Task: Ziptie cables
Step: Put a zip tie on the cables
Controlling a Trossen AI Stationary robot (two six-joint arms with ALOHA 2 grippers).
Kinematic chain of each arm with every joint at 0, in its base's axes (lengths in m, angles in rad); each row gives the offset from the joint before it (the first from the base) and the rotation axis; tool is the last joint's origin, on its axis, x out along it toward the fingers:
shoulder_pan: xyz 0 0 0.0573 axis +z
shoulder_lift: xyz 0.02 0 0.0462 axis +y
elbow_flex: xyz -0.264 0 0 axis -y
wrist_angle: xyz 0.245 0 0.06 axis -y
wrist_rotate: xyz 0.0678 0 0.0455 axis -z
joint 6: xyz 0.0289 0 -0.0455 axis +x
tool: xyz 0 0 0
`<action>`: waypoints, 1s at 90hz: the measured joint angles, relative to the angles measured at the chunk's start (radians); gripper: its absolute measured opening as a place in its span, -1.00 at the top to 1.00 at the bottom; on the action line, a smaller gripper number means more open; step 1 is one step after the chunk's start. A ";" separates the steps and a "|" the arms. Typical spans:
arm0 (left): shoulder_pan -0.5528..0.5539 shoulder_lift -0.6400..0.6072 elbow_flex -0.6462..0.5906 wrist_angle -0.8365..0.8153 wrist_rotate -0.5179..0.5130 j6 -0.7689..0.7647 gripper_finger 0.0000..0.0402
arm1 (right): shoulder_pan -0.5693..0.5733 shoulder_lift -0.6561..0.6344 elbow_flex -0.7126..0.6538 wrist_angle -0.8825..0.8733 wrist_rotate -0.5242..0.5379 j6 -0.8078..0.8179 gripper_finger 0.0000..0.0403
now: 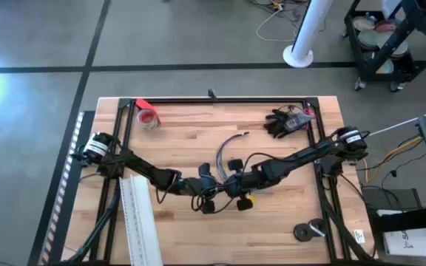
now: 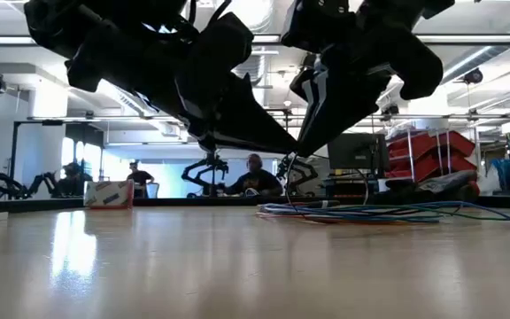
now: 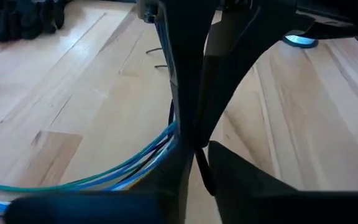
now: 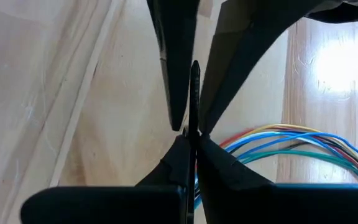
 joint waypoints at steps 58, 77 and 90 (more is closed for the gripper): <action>0.003 -0.016 0.000 -0.053 -0.025 -0.042 1.00 | 0.000 -0.002 -0.009 -0.017 0.003 0.014 0.99; 0.003 -0.017 -0.001 -0.050 -0.028 -0.049 1.00 | 0.001 -0.002 -0.008 0.007 -0.002 -0.010 0.79; 0.011 -0.018 -0.001 -0.047 -0.033 -0.092 1.00 | 0.001 -0.002 -0.008 0.017 -0.001 0.008 0.53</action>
